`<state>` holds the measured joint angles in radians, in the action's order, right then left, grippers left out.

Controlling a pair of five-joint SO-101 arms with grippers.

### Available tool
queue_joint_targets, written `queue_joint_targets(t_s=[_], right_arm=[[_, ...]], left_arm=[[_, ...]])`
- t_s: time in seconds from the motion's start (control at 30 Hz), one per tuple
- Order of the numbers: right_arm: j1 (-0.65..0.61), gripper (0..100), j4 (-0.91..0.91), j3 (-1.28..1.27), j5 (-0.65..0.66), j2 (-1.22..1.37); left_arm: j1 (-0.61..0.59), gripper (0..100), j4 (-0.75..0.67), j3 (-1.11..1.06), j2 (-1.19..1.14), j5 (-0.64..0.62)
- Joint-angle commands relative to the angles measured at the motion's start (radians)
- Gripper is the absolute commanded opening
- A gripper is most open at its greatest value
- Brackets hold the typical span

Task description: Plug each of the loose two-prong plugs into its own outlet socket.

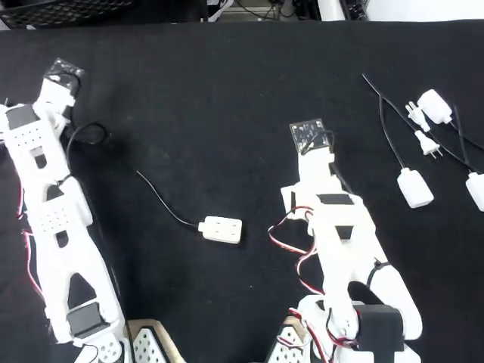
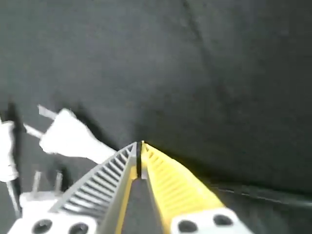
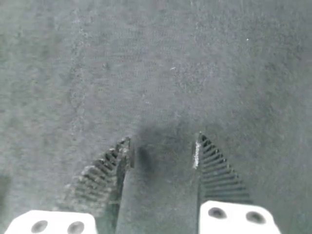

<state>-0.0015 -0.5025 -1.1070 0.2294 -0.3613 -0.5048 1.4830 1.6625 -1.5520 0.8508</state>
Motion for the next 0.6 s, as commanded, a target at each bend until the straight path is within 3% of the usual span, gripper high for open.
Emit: queue_joint_targets(t_s=[0.0,0.33,0.47,0.57], right_arm=[[-0.015,20.2,0.014,0.004,0.003,-0.027],[-0.015,20.2,0.014,0.004,0.003,-0.027],[-0.015,20.3,0.014,0.004,0.003,-0.027],[-0.017,20.3,0.014,0.004,0.003,-0.027]], left_arm=[[0.076,3,0.201,0.001,0.032,0.003],[0.062,3,0.25,0.001,0.127,-0.002],[-0.01,3,0.163,0.001,0.192,-0.012],[-0.061,3,0.075,0.001,0.233,-0.109]])
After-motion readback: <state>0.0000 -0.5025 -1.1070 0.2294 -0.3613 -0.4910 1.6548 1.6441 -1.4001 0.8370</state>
